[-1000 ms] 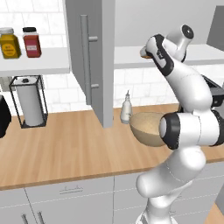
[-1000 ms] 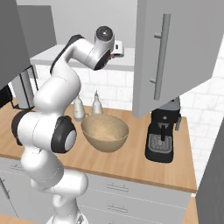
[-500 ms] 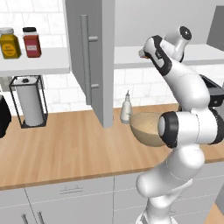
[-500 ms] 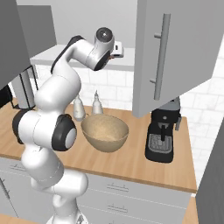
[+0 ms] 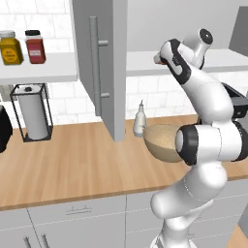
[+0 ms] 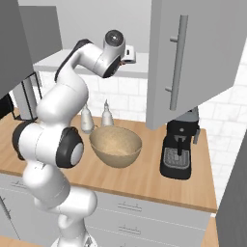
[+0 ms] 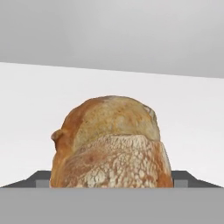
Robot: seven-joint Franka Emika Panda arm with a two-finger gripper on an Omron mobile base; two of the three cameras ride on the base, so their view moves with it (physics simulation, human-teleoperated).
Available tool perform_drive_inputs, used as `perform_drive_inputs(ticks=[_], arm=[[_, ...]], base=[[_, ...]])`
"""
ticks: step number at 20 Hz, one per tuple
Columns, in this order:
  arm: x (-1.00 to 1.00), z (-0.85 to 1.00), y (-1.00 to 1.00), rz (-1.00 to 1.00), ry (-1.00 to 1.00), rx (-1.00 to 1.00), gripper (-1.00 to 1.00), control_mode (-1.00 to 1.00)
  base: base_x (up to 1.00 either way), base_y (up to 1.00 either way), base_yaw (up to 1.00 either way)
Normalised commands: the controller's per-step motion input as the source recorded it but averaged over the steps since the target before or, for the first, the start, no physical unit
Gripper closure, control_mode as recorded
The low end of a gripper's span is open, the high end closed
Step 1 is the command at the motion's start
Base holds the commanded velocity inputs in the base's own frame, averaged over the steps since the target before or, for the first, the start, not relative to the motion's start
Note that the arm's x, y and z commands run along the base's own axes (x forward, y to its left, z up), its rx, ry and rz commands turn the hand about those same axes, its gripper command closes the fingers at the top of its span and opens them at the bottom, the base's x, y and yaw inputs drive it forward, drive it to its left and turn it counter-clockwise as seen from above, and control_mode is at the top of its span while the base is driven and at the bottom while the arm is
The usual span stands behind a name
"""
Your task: Open the cabinet, pick up the bread from the cabinet and place it in the basket. Then move the basket to the dining counter.
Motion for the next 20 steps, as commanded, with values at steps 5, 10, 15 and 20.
perform_drive_inputs(ticks=[5, 10, 15, 20], arm=[[-0.94, 0.02, 0.04, -0.02, -0.2, 0.0, 1.0, -1.0], [-1.0, 0.29, 0.22, -0.15, -0.02, 0.0, 1.0, -1.0], [-1.0, 0.47, 0.21, -0.22, 0.24, 0.0, 1.0, -1.0], [-1.0, 0.6, 0.0, -0.17, 0.42, 0.01, 1.0, -1.0]], base=[[0.0, 0.0, 0.0], [0.0, 0.0, 0.0], [0.0, 0.0, 0.0], [0.0, 0.0, 0.0]])
